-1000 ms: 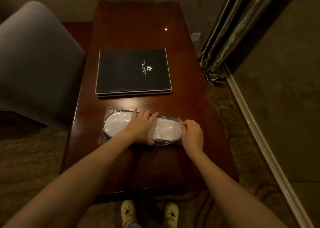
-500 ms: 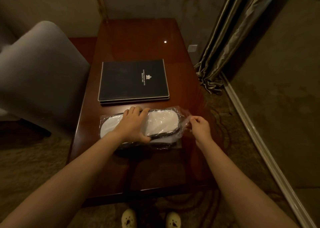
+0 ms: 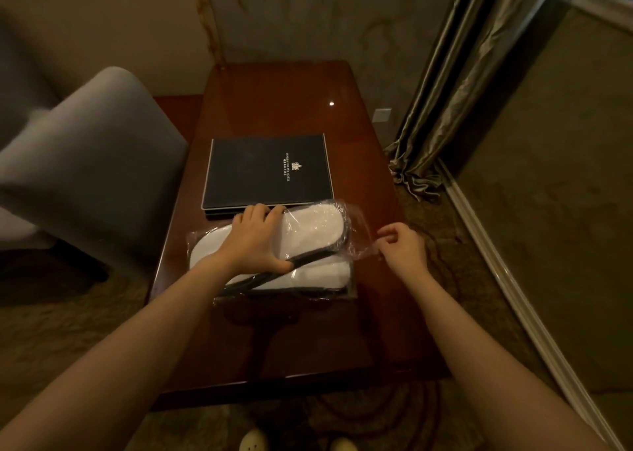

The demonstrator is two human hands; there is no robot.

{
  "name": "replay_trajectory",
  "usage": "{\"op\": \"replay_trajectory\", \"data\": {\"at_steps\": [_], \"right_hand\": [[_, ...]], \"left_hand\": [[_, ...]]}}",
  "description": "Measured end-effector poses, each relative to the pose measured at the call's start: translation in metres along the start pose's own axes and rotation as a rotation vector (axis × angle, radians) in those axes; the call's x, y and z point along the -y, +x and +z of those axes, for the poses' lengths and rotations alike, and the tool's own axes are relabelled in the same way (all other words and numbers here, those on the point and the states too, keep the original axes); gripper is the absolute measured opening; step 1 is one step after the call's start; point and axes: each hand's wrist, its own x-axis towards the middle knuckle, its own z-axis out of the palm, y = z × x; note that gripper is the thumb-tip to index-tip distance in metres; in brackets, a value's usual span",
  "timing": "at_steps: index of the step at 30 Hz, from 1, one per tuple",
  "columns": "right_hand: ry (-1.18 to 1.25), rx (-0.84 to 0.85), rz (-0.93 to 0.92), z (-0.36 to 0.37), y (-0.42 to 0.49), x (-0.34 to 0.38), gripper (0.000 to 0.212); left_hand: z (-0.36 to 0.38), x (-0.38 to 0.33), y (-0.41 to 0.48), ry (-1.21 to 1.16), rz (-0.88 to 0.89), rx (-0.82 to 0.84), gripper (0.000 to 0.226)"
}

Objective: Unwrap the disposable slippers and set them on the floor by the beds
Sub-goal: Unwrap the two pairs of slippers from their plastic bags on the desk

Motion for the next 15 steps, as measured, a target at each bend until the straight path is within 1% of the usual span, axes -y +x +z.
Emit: {"op": "replay_trajectory", "data": {"at_steps": [2, 3, 4, 5, 8, 10, 12, 15], "right_hand": [[-0.113, -0.105, -0.217, -0.002, -0.004, 0.010, 0.016], [-0.129, -0.124, -0.329, -0.002, -0.006, 0.017, 0.015], [-0.130, -0.097, -0.401, -0.003, -0.007, 0.027, 0.014], [-0.126, -0.034, -0.432, -0.002, -0.007, 0.035, 0.015], [-0.144, 0.175, -0.356, -0.002, -0.003, 0.047, 0.030], [-0.113, 0.293, -0.300, -0.005, 0.003, 0.052, 0.034], [-0.020, 0.386, -0.275, -0.006, 0.007, 0.056, 0.032], [0.159, 0.422, -0.252, -0.009, 0.011, 0.060, 0.019]], "left_hand": [[0.005, -0.001, -0.005, 0.033, 0.006, -0.012, 0.110], [0.007, -0.002, -0.006, 0.042, 0.008, -0.020, 0.110], [0.008, -0.004, -0.007, 0.043, 0.011, -0.024, 0.111], [0.008, -0.005, -0.007, 0.036, 0.013, -0.025, 0.111], [0.004, -0.012, -0.006, 0.007, 0.017, -0.029, 0.112], [0.001, -0.017, -0.007, 0.018, 0.018, -0.042, 0.111], [-0.002, -0.023, -0.007, 0.027, 0.025, -0.055, 0.110], [-0.003, -0.030, -0.004, 0.026, 0.031, -0.083, 0.111]]}}
